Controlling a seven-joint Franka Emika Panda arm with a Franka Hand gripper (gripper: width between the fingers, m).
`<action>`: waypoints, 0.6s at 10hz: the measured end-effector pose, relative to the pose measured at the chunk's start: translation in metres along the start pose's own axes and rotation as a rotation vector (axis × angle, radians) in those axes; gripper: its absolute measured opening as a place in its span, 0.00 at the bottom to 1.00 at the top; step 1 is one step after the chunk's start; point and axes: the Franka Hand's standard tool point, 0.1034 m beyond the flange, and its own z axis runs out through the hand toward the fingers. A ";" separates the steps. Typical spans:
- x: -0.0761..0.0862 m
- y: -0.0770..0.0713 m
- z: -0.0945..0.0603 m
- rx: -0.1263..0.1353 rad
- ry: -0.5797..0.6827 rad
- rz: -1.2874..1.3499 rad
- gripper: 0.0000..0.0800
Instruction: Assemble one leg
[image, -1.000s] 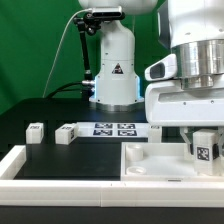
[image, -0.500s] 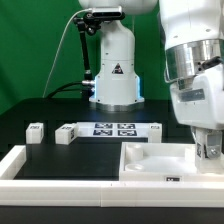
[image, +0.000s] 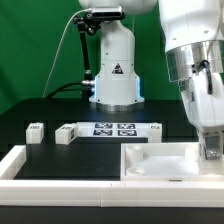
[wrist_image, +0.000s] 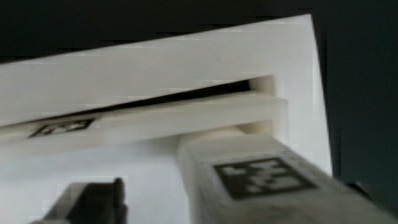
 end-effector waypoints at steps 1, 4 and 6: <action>0.001 -0.001 -0.001 -0.001 0.003 -0.101 0.77; -0.001 -0.003 -0.001 -0.018 0.031 -0.654 0.81; -0.007 -0.003 0.000 -0.039 0.049 -1.033 0.81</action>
Offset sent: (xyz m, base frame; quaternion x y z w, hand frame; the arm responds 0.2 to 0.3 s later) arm 0.0026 0.0020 0.0026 -0.0334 0.0182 -0.3197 0.9467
